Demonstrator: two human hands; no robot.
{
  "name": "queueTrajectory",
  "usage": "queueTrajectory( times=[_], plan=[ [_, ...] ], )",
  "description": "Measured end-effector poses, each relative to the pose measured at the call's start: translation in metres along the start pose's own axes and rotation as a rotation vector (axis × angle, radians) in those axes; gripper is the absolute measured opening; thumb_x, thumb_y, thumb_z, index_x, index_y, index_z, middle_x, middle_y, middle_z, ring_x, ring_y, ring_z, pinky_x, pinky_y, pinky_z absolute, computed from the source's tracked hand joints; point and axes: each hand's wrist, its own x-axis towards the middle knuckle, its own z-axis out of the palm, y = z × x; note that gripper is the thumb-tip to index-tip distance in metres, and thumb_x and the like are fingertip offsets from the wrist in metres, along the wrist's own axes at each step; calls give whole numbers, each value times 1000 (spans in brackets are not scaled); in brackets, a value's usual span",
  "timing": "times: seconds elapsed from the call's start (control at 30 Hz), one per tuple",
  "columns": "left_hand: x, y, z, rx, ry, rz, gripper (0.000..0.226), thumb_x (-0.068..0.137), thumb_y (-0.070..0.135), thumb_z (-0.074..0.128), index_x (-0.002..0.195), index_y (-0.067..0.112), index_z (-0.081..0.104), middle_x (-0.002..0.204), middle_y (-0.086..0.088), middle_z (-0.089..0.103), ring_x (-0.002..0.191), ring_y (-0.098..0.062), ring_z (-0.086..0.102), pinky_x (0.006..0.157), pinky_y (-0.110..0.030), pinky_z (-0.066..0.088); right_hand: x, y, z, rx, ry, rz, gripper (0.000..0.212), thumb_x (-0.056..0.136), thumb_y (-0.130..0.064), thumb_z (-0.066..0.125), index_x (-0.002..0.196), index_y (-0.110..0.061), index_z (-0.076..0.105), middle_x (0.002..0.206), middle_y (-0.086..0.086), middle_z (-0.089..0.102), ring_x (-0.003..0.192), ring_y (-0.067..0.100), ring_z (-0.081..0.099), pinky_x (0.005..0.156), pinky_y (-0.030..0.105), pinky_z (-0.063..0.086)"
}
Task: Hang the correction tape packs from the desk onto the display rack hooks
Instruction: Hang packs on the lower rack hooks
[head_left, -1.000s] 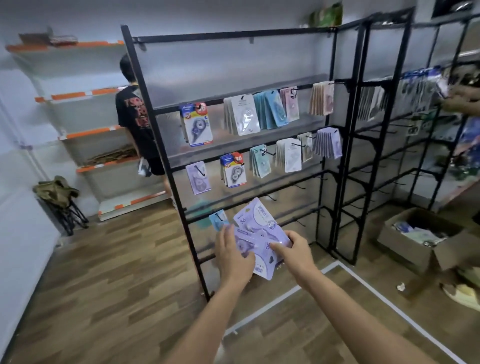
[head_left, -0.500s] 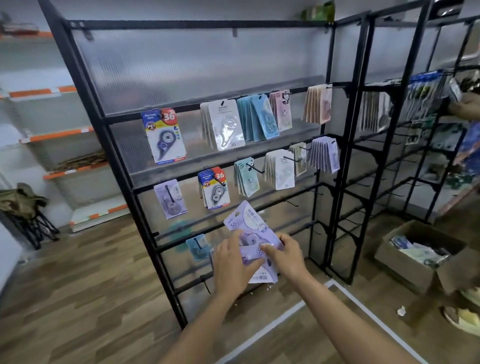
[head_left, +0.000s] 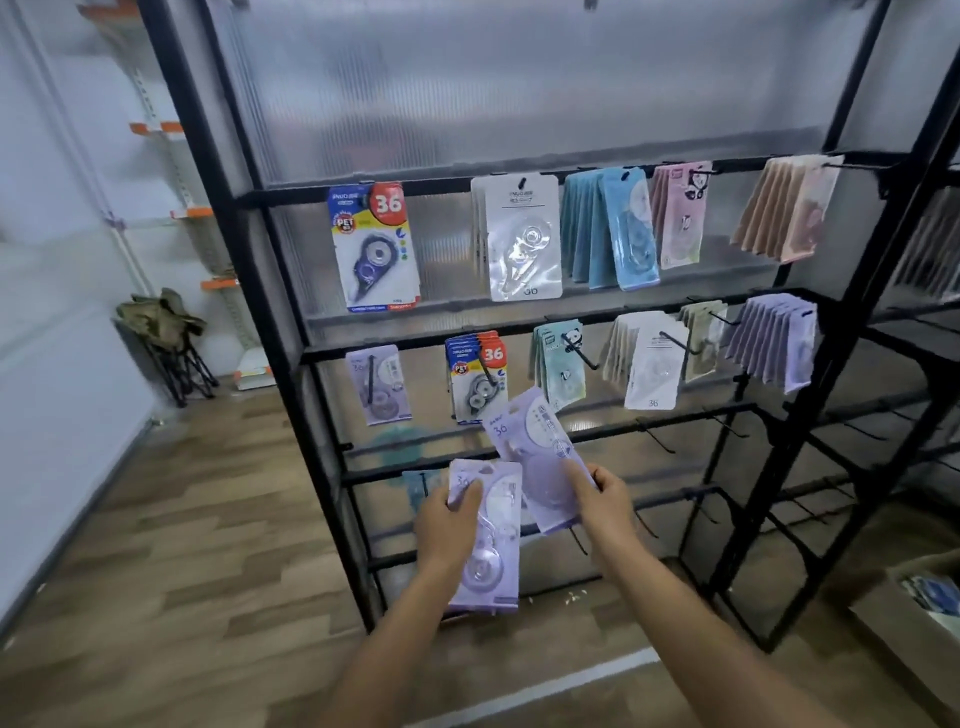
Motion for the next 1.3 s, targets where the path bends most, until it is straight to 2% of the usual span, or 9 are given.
queueTrajectory(
  times=[0.13, 0.27, 0.37, 0.5, 0.7, 0.97, 1.1, 1.2, 1.3],
  plan=[
    [21, 3, -16, -145, 182, -23, 15, 94, 22, 59, 79, 27, 59, 80, 5, 64, 81, -20, 60, 70, -31, 47, 16, 5, 28, 14, -20, 20, 43, 88, -28, 64, 50, -21, 45, 46, -11, 43, 45, 6, 36, 43, 18, 30],
    [45, 10, -37, -227, 251, -35, 9, 96, 23, 55, 89, 22, 61, 91, 0, 66, 86, -19, 62, 73, -31, 49, 25, 7, 55, 51, -75, 60, 32, 89, -26, 62, 60, -15, 54, 50, -9, 57, 44, 1, 50, 42, 15, 38],
    [67, 11, -54, -236, 287, -37, 13, 97, 25, 54, 95, 15, 62, 97, -9, 68, 90, -26, 64, 83, -40, 51, 30, 7, 72, 72, -100, 77, 29, 89, -27, 64, 67, -10, 58, 65, 5, 64, 56, 11, 58, 54, 27, 47],
    [91, 14, -69, -268, 324, -22, 16, 96, 25, 55, 81, 21, 59, 81, 0, 65, 70, -11, 61, 59, -27, 46, 41, 4, 93, 155, -147, 100, 25, 88, -26, 66, 78, -4, 64, 79, 16, 70, 73, 26, 65, 67, 39, 52],
    [114, 7, -84, -286, 290, -47, 21, 97, 25, 54, 104, 8, 65, 97, -9, 71, 87, -25, 68, 79, -40, 56, 51, 4, 122, 195, -177, 181, 18, 89, -24, 64, 76, -12, 65, 86, 14, 72, 78, 27, 67, 60, 34, 54],
    [134, -1, -89, -232, 284, -12, 16, 96, 27, 55, 95, 15, 65, 93, -9, 71, 87, -28, 68, 82, -47, 56, 55, 5, 138, 227, -255, 193, 20, 91, -22, 61, 73, -15, 64, 77, 7, 72, 65, 17, 70, 48, 27, 52],
    [145, -2, -89, -171, 273, 20, 16, 96, 29, 54, 91, 18, 64, 91, -7, 71, 84, -22, 68, 74, -39, 57, 58, 6, 143, 251, -300, 197, 16, 92, -18, 60, 85, -5, 64, 89, 16, 72, 79, 27, 69, 67, 38, 57],
    [161, 0, -88, -151, 278, 32, 17, 97, 31, 54, 87, 21, 63, 85, -1, 70, 74, -10, 66, 54, -15, 49, 60, 9, 145, 265, -300, 220, 16, 92, -17, 60, 83, -4, 63, 83, 14, 72, 73, 24, 68, 61, 33, 57],
    [184, 0, -88, -99, 252, -3, 18, 96, 38, 53, 86, 26, 61, 84, 0, 69, 77, -15, 68, 62, -24, 55, 64, 13, 146, 267, -310, 226, 18, 92, -17, 59, 85, -2, 65, 82, 14, 72, 69, 22, 68, 55, 30, 56]
  ],
)
